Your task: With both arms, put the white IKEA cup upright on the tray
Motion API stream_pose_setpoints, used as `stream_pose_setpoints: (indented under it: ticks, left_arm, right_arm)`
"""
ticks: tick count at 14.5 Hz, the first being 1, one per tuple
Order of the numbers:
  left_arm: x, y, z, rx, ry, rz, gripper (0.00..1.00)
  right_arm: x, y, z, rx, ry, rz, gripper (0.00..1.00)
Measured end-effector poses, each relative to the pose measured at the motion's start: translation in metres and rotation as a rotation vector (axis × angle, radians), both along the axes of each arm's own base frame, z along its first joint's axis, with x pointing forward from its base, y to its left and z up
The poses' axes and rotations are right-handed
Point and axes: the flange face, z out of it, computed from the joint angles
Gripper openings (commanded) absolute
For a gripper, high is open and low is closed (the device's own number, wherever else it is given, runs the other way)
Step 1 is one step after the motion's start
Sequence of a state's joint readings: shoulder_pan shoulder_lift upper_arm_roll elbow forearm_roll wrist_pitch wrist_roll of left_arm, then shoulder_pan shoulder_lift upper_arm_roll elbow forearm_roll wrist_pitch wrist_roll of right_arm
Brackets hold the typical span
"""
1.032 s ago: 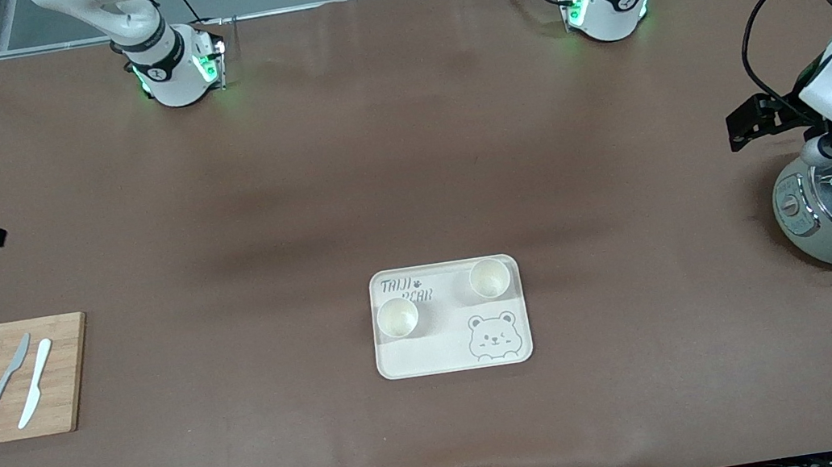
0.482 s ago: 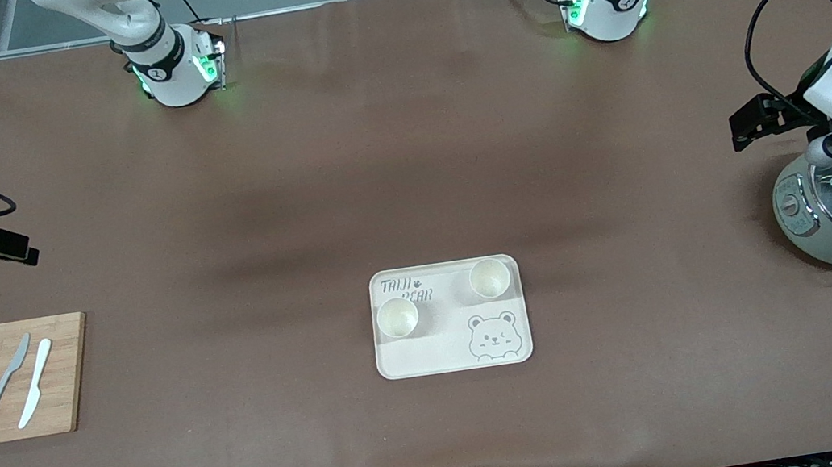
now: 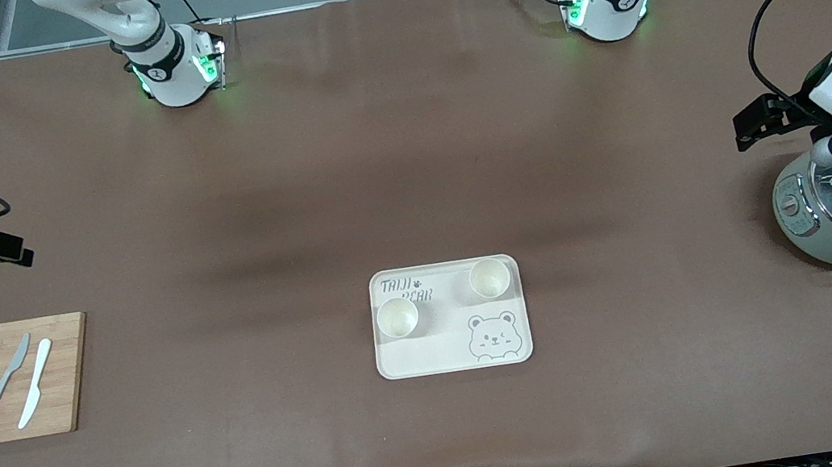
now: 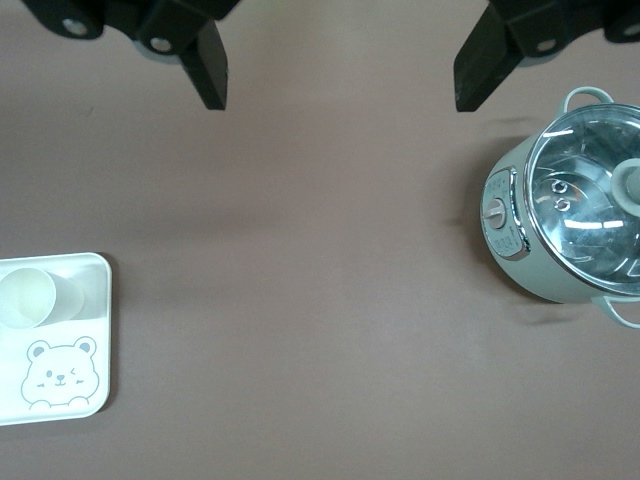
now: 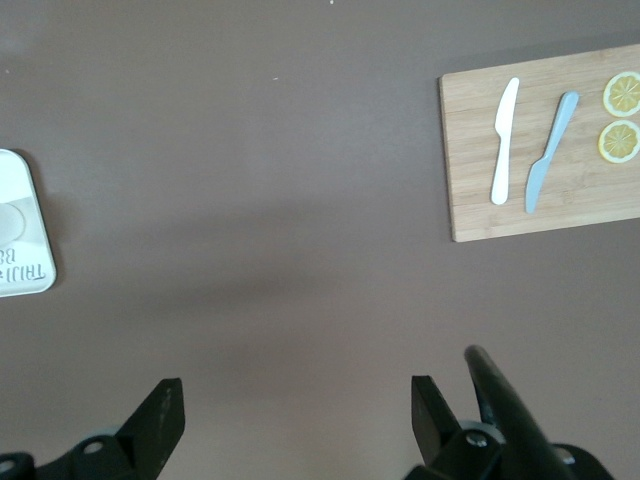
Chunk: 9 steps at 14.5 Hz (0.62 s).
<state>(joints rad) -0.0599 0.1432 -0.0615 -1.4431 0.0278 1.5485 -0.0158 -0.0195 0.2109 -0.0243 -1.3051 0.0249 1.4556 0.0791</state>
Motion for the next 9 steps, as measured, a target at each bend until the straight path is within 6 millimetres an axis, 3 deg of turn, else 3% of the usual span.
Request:
stream_pose_setpoints:
  ticks: [2, 4, 9]
  left_arm:
    - [0.000, 0.000, -0.001, 0.000, 0.001, 0.000, 1.00]
    - [0.001, 0.000, -0.002, 0.000, 0.003, 0.000, 1.00]
    - [0.002, 0.005, -0.003, 0.000, 0.005, 0.009, 1.00]
  right_arm:
    - [-0.002, -0.030, 0.000, 0.003, -0.001, 0.006, 1.00]
    - [-0.003, -0.046, 0.000, 0.005, -0.002, 0.003, 1.00]
    - [-0.002, -0.037, -0.002, 0.008, 0.001, 0.019, 1.00]
